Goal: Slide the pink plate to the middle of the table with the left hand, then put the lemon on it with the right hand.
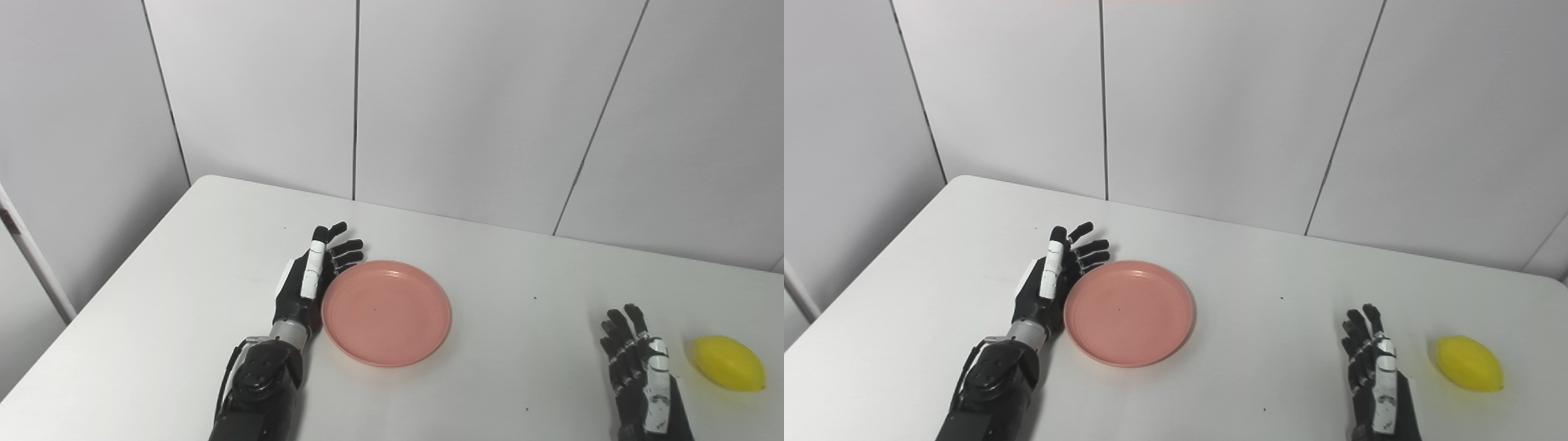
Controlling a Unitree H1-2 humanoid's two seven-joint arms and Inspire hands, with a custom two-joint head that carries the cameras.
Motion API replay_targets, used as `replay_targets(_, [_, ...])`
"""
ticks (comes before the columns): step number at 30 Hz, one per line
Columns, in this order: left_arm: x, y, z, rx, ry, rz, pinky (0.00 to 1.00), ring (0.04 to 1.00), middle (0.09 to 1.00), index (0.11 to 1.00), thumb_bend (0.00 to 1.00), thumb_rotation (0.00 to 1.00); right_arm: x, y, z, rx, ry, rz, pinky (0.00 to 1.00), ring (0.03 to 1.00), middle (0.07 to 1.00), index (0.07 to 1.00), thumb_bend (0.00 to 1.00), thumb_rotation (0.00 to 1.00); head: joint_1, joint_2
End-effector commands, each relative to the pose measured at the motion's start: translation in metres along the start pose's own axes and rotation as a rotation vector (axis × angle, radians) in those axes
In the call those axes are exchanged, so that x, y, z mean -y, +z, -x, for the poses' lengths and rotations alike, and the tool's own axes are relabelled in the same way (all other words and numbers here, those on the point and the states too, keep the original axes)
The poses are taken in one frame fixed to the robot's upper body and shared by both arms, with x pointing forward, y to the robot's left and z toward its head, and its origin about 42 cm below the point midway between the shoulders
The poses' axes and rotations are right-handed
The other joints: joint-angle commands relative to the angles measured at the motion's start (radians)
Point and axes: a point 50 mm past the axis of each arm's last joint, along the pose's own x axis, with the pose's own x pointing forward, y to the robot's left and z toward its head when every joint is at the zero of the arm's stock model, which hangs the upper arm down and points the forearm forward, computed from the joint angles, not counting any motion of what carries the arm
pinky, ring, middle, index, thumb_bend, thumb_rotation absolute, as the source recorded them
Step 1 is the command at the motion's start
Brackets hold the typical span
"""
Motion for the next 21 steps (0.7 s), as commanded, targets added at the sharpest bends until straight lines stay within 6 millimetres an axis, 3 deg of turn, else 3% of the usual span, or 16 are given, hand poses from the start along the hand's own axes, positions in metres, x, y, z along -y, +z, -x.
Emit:
replay_targets(1, [-0.001, -0.018, 0.008, -0.101, 0.002, 0.013, 0.73, 0.740, 0.746, 0.847, 0.93, 0.95, -0.010, -0.032, 0.020, -0.107, -0.030, -0.057, 1.00, 0.960, 0.934, 0.947, 0.70, 0.97, -0.004, 0.001])
replay_targets(21, [0.006, -0.023, 0.019, -0.074, 0.035, 0.014, 0.74, 0.722, 0.708, 0.812, 0.97, 0.92, -0.027, -0.033, 0.017, -0.105, -0.031, -0.059, 1.00, 0.946, 0.921, 0.932, 0.67, 0.97, -0.098, 0.018])
